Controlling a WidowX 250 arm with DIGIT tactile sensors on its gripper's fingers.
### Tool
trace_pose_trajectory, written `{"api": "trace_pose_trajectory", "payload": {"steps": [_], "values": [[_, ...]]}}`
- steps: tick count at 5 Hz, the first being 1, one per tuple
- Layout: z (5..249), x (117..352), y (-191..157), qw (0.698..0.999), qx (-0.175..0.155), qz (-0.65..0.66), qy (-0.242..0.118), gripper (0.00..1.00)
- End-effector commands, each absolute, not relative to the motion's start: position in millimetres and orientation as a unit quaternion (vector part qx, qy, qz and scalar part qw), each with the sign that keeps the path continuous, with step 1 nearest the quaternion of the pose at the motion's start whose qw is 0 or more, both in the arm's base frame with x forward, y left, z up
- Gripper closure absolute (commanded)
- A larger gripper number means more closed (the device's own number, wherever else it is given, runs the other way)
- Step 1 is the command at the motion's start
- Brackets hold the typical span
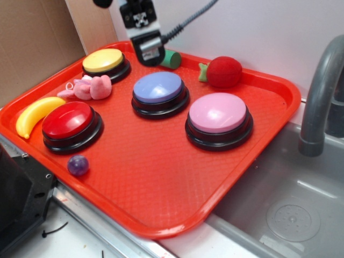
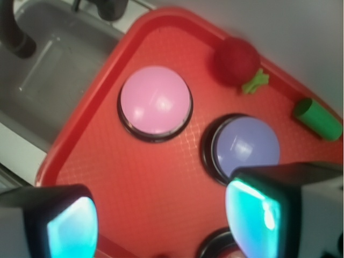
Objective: Push the pink button.
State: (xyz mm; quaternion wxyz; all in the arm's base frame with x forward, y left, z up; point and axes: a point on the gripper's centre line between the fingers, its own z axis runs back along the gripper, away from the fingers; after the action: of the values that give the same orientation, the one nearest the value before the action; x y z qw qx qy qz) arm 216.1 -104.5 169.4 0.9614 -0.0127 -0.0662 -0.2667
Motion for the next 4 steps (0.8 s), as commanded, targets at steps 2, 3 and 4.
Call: {"api": "trace_pose_trajectory", "payload": {"steps": [2,3,4], "values": [[198.0,217.9,-118.5,0.960,-0.020,-0.261,-0.096,0.00],[198.0,217.9,-118.5,0.960,-0.020,-0.261,-0.096,0.00],[198.0,217.9,-118.5,0.960,-0.020,-0.261,-0.096,0.00]]}}
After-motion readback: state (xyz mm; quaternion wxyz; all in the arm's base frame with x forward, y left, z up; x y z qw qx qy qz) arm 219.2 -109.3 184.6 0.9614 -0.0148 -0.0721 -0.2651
